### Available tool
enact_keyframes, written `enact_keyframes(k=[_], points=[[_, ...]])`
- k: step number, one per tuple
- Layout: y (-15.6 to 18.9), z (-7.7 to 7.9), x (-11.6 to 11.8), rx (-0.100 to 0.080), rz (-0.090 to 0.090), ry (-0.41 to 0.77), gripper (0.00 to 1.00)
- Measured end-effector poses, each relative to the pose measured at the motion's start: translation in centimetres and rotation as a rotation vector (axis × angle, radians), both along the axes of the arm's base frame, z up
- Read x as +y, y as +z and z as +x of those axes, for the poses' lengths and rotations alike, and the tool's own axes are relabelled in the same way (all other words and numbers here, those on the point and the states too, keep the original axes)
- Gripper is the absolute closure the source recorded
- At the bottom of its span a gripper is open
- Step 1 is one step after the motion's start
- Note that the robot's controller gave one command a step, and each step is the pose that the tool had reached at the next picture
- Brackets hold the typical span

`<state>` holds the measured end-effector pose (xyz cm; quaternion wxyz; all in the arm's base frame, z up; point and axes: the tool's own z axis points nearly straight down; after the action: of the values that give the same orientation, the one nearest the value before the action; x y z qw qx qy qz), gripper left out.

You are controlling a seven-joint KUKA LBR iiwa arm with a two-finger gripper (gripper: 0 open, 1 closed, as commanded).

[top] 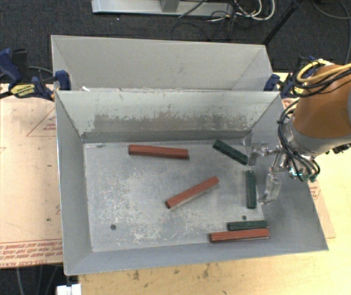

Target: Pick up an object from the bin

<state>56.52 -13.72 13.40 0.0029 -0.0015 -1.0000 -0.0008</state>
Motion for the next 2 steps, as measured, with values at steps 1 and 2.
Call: enact_keyframes(k=[1, 2], points=[[-6.5, 4.7, 0.3, -0.009, -0.001, -0.251, 0.00], [-3.3, 6.9, 4.3, -0.012, 0.000, -0.384, 0.00]])
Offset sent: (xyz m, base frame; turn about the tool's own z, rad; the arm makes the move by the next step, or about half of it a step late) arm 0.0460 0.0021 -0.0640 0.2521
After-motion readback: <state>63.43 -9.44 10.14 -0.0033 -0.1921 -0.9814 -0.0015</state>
